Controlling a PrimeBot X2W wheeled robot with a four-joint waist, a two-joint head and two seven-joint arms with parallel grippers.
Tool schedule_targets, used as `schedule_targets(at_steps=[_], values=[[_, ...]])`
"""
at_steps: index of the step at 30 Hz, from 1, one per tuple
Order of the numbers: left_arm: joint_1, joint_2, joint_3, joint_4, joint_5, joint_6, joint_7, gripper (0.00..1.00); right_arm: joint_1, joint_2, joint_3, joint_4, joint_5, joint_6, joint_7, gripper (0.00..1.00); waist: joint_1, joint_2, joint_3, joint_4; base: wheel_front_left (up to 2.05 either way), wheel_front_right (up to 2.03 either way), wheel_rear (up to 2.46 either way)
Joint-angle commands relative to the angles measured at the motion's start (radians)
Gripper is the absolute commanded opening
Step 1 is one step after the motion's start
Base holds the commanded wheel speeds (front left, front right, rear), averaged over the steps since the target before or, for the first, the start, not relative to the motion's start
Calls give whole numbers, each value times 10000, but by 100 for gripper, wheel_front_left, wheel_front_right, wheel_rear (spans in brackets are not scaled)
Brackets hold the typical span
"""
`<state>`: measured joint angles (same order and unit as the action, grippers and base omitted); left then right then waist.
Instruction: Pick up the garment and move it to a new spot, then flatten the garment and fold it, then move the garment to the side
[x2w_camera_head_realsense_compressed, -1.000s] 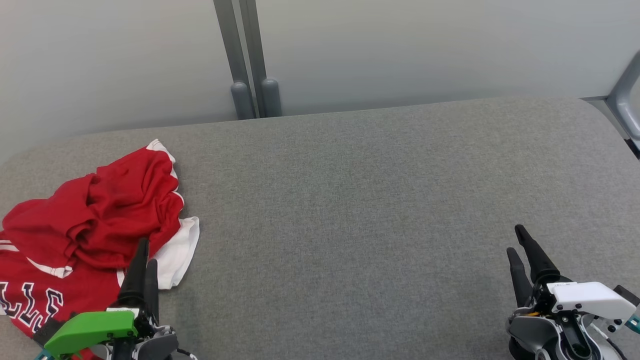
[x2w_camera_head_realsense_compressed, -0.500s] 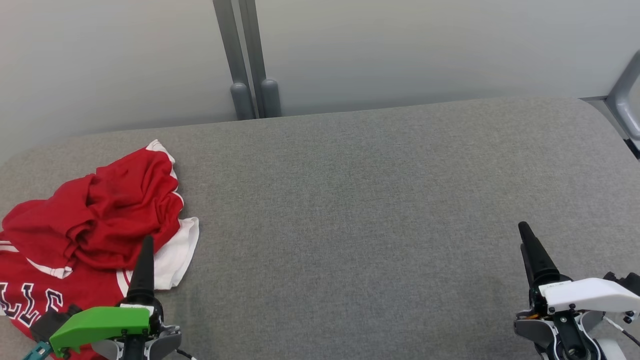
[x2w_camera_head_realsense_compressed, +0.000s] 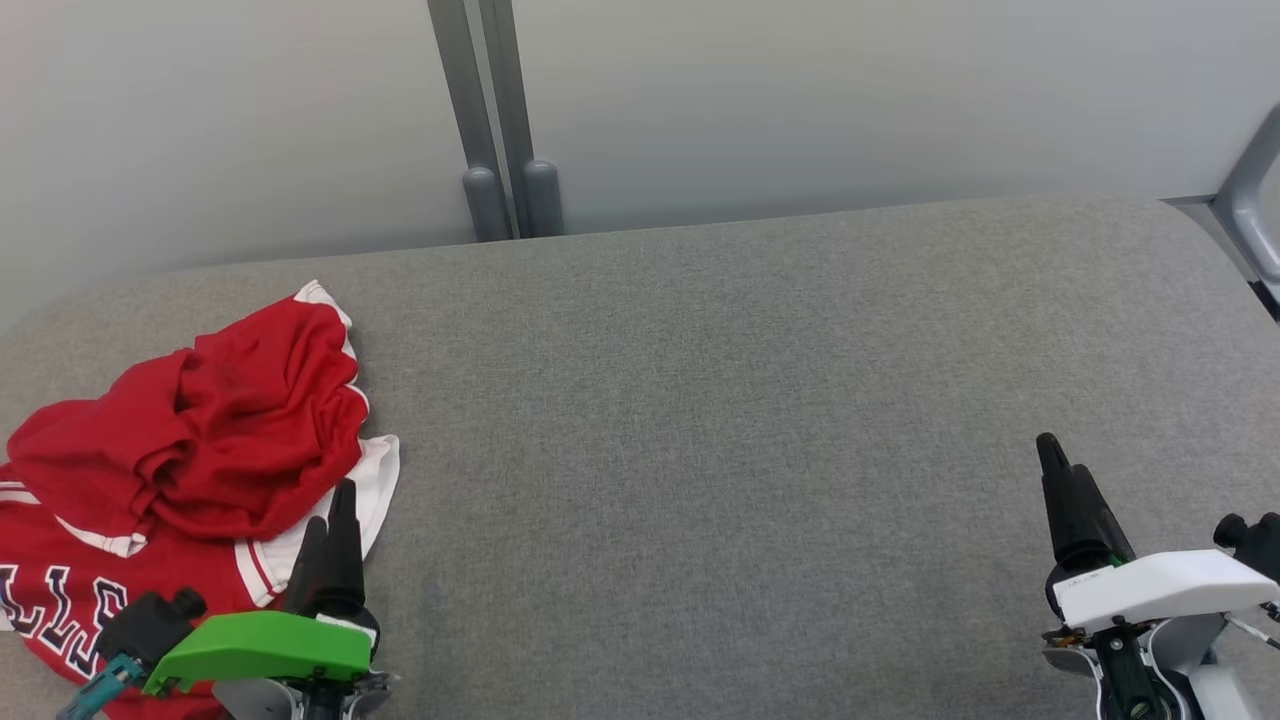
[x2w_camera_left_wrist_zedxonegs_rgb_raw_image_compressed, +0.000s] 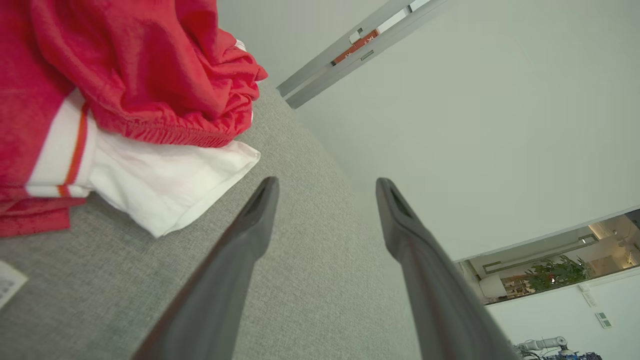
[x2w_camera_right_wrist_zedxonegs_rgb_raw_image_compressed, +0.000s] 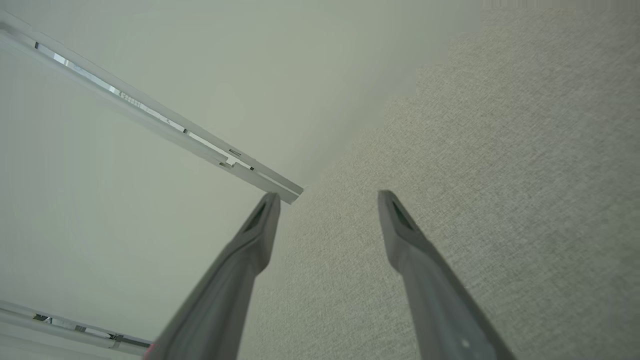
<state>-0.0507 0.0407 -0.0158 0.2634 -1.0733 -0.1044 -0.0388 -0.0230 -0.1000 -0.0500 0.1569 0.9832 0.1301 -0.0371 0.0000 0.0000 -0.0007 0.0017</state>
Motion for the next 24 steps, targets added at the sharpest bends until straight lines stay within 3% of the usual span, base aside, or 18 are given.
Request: schedule_targets(at_steps=[1,24], values=[[-36,67,-43,-82,519,45,-108,100,0,-126,33,-214,-446,3,-123,100,0,0,-9,-1,0,0,0],[264,115,147,60,4076,-30,-837,100,226,-493,390,-246,-3707,5,-855,100,0,0,-125,-43,0,0,0]])
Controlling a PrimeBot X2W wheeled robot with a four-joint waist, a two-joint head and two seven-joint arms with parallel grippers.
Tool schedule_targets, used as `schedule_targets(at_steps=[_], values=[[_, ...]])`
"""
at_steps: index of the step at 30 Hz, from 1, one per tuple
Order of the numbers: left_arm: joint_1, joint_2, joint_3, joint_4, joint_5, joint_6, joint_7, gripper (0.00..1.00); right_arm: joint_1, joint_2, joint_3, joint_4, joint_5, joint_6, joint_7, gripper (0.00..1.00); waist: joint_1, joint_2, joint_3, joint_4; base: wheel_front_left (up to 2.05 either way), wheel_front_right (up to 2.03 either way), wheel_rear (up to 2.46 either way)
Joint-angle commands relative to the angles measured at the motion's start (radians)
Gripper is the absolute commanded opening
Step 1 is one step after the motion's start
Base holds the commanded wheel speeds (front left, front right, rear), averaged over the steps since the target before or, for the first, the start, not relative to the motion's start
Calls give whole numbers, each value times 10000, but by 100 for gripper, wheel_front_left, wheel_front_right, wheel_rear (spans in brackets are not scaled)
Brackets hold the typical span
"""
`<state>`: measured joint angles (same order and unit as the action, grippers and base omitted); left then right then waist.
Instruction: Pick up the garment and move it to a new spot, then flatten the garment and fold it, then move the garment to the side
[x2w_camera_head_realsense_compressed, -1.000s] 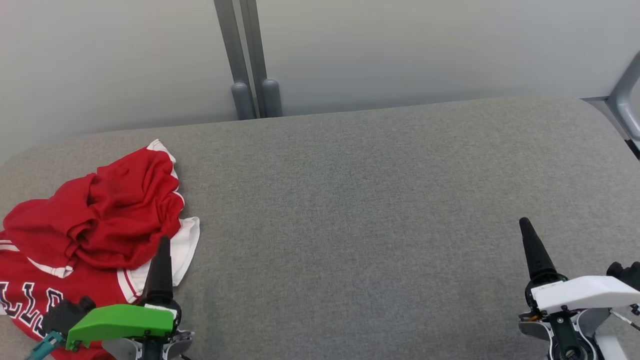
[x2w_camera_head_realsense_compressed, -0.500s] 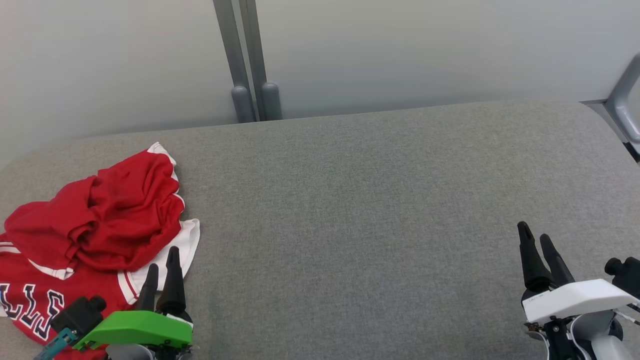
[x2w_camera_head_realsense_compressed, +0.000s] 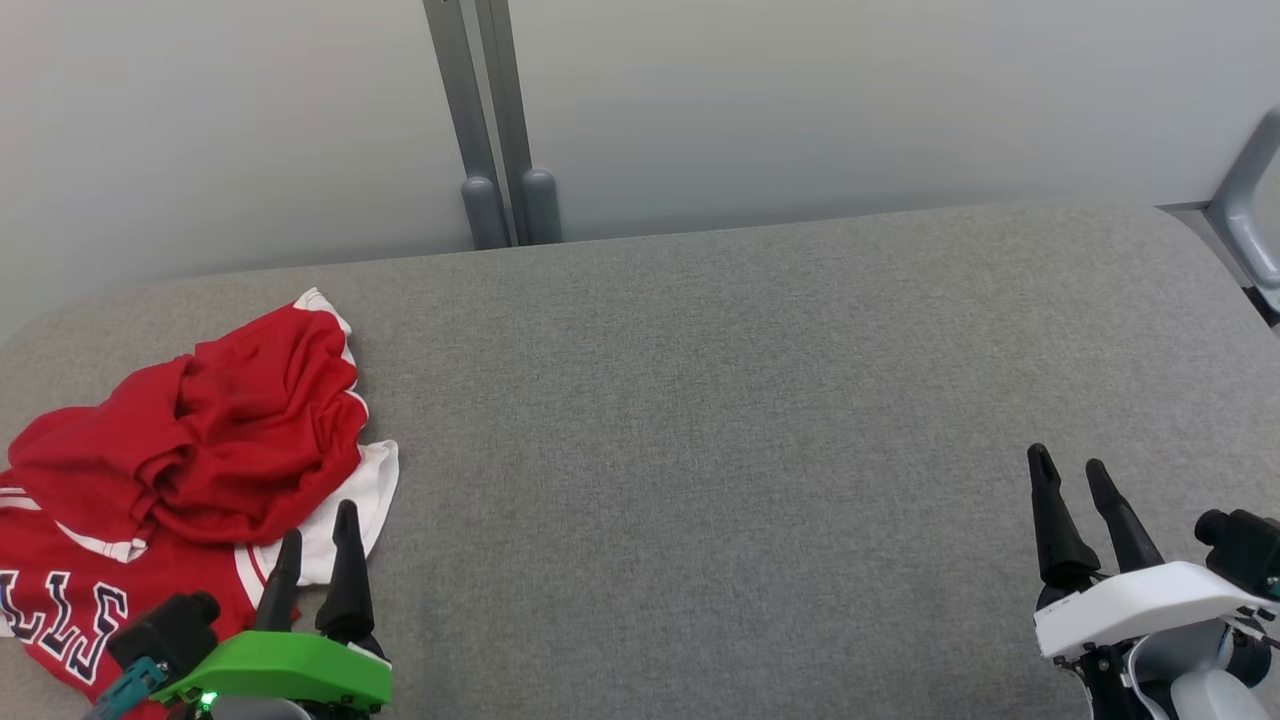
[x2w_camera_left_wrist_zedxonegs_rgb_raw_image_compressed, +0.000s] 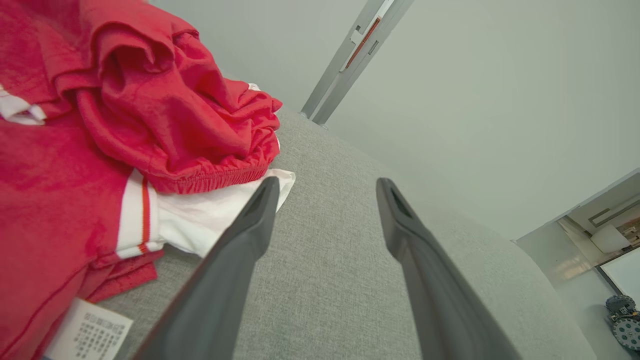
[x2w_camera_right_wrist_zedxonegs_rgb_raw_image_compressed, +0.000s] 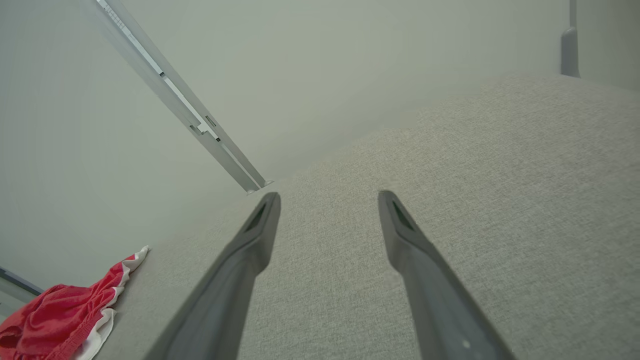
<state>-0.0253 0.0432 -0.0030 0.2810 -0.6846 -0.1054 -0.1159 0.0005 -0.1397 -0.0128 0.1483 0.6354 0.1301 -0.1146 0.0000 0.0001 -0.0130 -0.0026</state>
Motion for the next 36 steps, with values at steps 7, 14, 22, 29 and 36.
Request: schedule_targets(at_steps=[7,14,22,29,36], values=[[108,109,105,-211,1131,-61,-267,100,87,-192,31,-217,-957,6,-275,100,0,-1,-32,-27,0,0,0],[238,119,168,-276,1908,-88,-442,100,162,-302,173,-262,-1602,5,-454,100,0,-1,-51,-62,0,0,0],[284,118,271,-350,2665,-127,-642,100,201,-418,199,-285,-2186,6,-654,100,0,-1,-52,-63,0,0,0],[321,113,256,-254,3285,-161,-803,100,225,-522,234,-231,-2730,7,-810,100,0,-1,-58,-78,0,0,0],[387,115,339,-193,3886,-186,-947,100,280,-594,260,-219,-3264,7,-969,100,0,-1,-124,-50,0,0,0]])
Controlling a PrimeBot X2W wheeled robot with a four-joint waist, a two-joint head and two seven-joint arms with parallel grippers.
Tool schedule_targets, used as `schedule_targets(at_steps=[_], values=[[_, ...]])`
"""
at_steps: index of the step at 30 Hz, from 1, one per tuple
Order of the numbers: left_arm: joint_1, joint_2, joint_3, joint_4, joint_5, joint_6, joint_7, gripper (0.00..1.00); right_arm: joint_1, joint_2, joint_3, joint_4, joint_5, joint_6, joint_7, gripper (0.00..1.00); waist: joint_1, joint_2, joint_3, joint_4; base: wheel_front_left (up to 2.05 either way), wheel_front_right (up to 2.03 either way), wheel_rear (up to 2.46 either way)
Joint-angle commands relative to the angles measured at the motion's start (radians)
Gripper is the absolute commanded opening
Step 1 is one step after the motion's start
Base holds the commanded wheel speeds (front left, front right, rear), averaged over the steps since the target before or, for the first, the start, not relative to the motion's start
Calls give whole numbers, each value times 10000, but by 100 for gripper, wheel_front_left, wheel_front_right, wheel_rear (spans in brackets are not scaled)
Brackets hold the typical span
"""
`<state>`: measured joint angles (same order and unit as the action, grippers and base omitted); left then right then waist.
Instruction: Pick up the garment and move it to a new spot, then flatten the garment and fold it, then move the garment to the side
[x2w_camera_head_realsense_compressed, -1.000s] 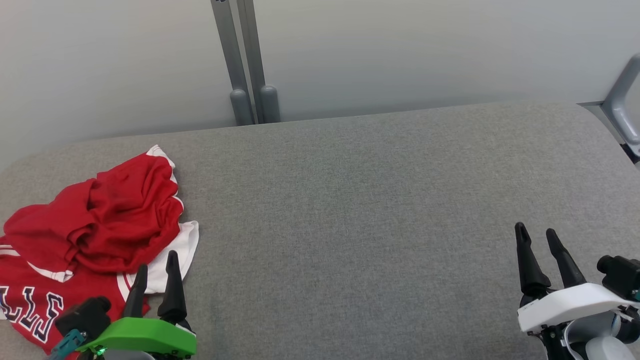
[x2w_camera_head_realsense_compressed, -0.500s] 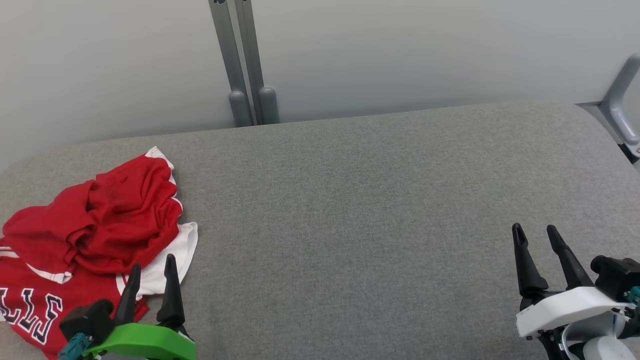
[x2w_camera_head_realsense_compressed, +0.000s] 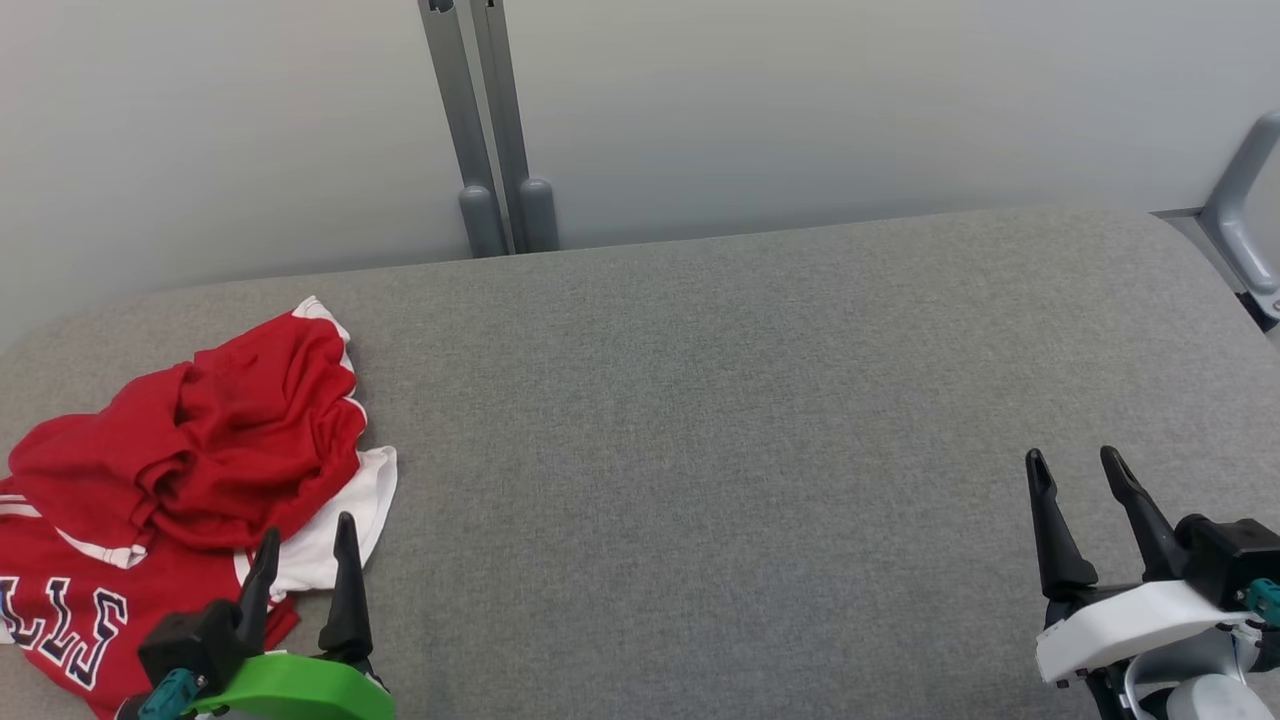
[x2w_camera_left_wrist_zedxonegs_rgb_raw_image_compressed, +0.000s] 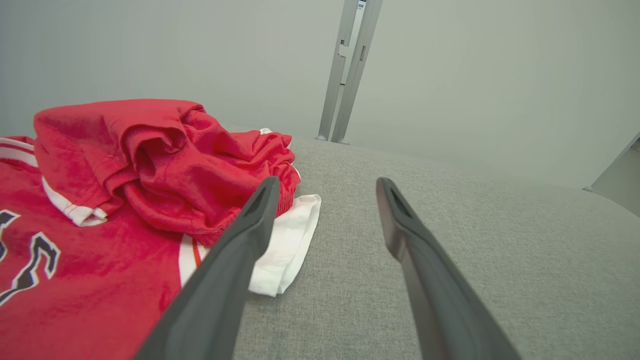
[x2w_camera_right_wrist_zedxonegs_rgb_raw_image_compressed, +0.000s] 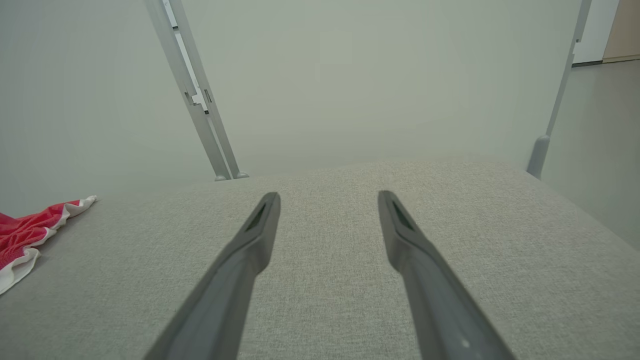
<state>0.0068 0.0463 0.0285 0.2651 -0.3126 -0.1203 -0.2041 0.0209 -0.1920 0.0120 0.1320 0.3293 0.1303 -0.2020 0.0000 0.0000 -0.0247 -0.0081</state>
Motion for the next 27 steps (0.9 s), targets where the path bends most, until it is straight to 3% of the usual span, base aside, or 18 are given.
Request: schedule_targets(at_steps=[1,27], values=[[77,85,32,-32,241,-40,-88,100,81,-78,24,-60,-257,5,-110,100,0,0,-13,8,0,0,0],[109,71,-7,720,1087,-111,-562,100,279,-357,229,144,-1284,6,-595,100,0,0,-104,60,0,0,0]])
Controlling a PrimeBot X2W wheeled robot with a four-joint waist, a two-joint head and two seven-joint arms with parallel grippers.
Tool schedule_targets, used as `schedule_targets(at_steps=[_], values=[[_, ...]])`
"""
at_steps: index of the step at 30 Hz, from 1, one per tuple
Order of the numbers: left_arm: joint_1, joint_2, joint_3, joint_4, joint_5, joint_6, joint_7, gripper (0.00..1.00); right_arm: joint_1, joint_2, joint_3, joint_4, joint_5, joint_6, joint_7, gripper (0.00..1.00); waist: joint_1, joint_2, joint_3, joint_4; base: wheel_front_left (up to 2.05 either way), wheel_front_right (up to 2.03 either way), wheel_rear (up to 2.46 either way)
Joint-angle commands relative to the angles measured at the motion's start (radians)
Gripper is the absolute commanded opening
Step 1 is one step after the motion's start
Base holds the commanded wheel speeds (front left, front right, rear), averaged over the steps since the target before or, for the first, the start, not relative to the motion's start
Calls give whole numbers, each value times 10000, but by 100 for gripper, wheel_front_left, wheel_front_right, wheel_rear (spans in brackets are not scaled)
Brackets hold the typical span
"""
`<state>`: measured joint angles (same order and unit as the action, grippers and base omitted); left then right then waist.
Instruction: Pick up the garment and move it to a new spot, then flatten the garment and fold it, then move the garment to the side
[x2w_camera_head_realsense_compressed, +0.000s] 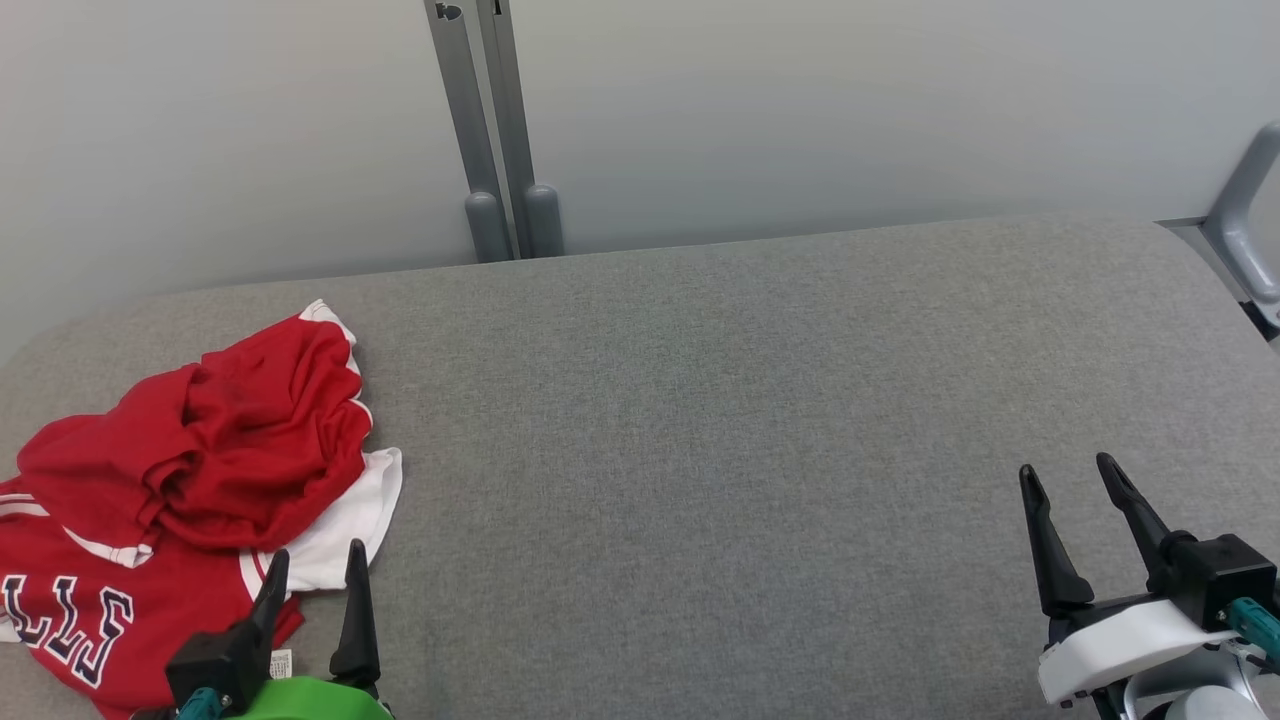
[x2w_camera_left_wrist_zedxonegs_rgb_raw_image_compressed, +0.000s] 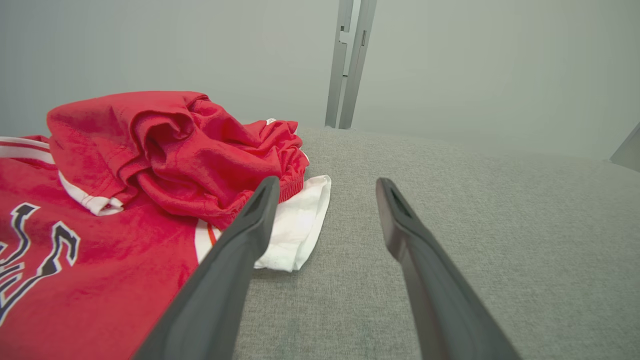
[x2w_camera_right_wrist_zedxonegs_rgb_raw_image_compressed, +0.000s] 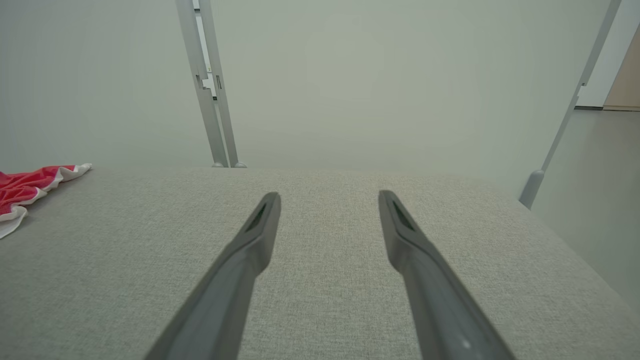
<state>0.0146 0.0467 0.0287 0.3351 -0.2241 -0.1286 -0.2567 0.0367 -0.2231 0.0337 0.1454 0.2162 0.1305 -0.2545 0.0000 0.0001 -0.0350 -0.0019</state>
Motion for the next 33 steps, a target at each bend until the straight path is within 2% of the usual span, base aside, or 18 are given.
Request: schedule_targets(at_steps=[1,26,29,33], values=[[44,68,-16,31,271,-27,-66,100,129,-46,25,10,-218,4,-84,100,0,-1,-1,-6,0,0,0],[-15,68,15,163,92,-32,-95,100,154,56,-270,68,84,4,-112,100,0,-1,84,-69,0,0,0],[-172,71,5,191,82,-32,-95,100,236,160,-421,28,66,4,-112,100,0,-1,86,170,0,0,0],[-278,79,127,208,209,-31,-94,100,275,319,-394,-65,45,4,-111,100,0,-1,98,953,0,0,0]])
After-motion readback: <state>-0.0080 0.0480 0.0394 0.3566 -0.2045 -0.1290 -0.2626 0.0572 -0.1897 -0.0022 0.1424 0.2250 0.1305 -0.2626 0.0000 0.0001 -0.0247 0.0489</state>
